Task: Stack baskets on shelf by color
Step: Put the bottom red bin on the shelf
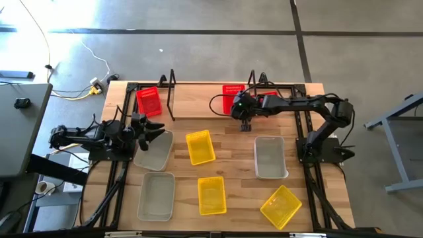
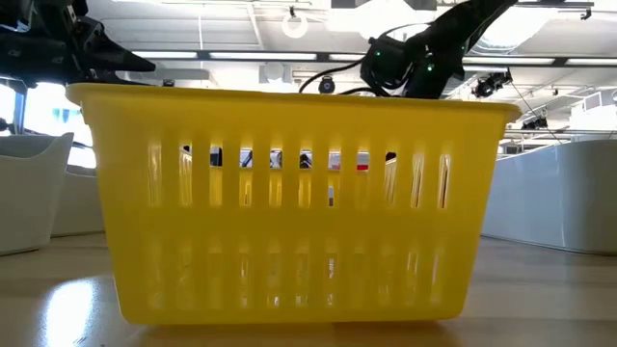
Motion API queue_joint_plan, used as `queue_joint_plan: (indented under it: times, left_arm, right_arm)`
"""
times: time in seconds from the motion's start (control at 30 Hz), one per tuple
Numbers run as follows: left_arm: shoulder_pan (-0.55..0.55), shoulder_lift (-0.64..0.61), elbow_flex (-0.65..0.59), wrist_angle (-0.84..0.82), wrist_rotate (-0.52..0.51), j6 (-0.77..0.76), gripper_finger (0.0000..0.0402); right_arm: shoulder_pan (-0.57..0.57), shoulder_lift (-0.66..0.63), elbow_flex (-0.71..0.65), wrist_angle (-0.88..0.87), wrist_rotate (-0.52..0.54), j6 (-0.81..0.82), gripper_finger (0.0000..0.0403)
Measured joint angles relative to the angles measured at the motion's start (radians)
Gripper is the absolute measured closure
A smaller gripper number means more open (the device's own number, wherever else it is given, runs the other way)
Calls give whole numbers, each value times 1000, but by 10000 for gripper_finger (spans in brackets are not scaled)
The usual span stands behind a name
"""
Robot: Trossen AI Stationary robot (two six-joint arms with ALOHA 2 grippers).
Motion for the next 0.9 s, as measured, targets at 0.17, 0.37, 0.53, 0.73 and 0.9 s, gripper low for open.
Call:
queue_joint_plan:
  times: [0.17, 0.37, 0.53, 0.73, 0.9]
  left_arm:
    - [0, 0, 0, 0, 0, -1, 234]
    - [0, 0, 0, 0, 0, -20, 234]
    - [0, 0, 0, 0, 1, -25, 234]
    - [0, 0, 0, -6, 1, -25, 234]
    - [0, 0, 0, -10, 1, -25, 234]
  right_arm:
    - [0, 0, 0, -1, 8, 2, 403]
    - [3, 0, 0, -3, 32, 3, 402]
    - [2, -8, 6, -23, 30, 16, 402]
    - [0, -9, 46, -36, 13, 20, 402]
    - [-13, -9, 47, -39, -24, 41, 386]
